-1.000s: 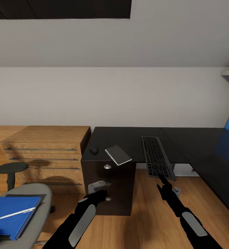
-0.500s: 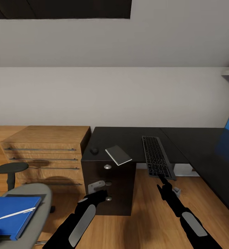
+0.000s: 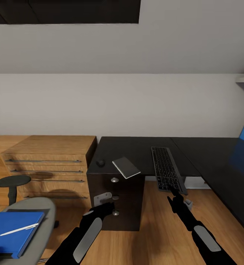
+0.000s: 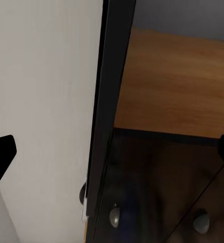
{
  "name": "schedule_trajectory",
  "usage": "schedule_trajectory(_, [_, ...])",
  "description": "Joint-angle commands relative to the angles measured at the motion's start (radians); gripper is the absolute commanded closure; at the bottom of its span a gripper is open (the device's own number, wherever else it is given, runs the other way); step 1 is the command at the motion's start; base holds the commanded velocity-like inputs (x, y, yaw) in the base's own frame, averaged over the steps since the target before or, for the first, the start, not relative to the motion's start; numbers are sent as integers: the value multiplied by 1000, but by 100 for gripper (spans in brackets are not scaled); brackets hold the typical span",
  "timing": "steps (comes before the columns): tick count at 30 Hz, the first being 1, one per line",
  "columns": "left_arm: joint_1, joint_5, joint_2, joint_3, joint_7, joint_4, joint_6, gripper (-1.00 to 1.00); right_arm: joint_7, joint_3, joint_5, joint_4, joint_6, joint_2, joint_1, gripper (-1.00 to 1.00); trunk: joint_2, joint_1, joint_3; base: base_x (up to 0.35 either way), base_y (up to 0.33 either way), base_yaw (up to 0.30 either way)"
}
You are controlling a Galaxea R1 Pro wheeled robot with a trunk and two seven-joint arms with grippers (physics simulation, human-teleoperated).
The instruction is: In the bedroom, organize the workspace by keeping the computer under the desk, ensuring the monitor is on the desk, placing the keyboard on the desk next to the monitor, placing the mouse on the desk next to the keyboard, moving the folder from the swivel chair onto the desk next to the mouse, stacking the notebook on top of the folder with the pen on top of the notebook, and positioning the swivel chair next to the desk.
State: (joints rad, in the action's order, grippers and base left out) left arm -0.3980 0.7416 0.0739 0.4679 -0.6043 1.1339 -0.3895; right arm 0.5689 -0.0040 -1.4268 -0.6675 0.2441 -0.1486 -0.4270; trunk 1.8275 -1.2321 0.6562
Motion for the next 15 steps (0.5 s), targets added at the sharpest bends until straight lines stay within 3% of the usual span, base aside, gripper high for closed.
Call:
schedule_trajectory(1, [-1, 7, 0, 2, -8, 1, -2, -100, 2, -1, -11, 0, 9, 0, 0, -100, 1, 0, 1, 0, 0, 0])
schedule_trajectory(15, [-1, 7, 0, 2, -8, 1, -2, -100, 2, -9, -13, 0, 9, -2, 0, -100, -20, 12, -8, 0, 0, 0])
